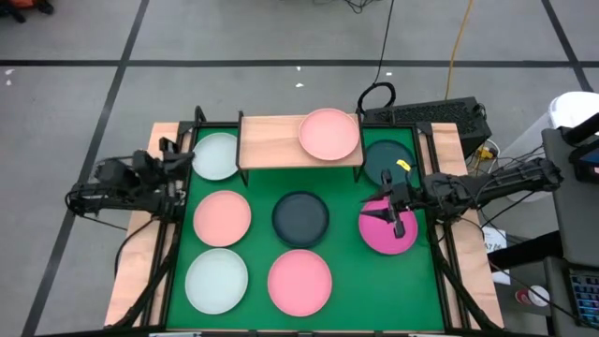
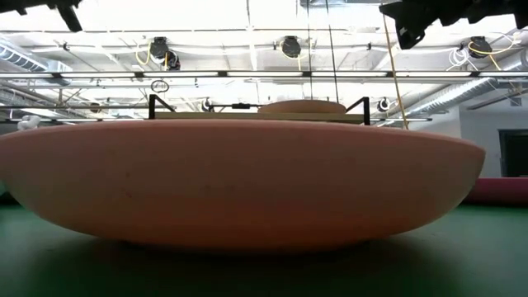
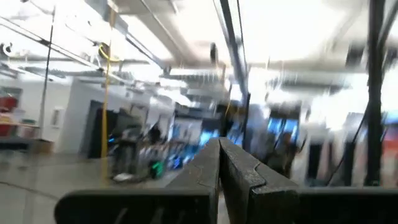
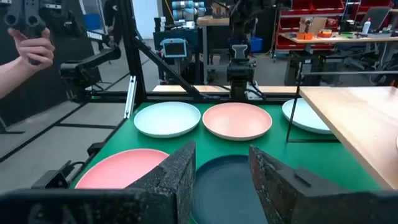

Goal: Place and stack plates onto a shelf
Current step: Stack the green plate on top of the light orange plate on the shelf

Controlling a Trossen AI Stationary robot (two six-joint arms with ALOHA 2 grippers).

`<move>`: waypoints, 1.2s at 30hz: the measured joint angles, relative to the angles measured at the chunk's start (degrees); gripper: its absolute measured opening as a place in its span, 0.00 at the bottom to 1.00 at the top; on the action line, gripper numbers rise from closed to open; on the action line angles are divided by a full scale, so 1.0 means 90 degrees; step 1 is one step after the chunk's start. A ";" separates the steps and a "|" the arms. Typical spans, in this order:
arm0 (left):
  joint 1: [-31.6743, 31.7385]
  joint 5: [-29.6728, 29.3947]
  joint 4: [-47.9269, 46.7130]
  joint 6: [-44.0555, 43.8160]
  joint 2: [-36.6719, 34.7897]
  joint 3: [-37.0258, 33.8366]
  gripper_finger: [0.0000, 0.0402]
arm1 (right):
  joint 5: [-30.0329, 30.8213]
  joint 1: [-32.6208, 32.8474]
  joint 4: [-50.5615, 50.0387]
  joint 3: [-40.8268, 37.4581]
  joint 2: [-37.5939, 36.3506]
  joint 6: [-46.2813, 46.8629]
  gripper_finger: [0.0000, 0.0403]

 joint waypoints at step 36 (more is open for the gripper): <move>-0.0860 -0.0168 -0.3422 -0.0762 0.6044 0.3811 0.03 | -0.0033 0.0124 0.0084 0.0000 0.0000 -0.0172 0.32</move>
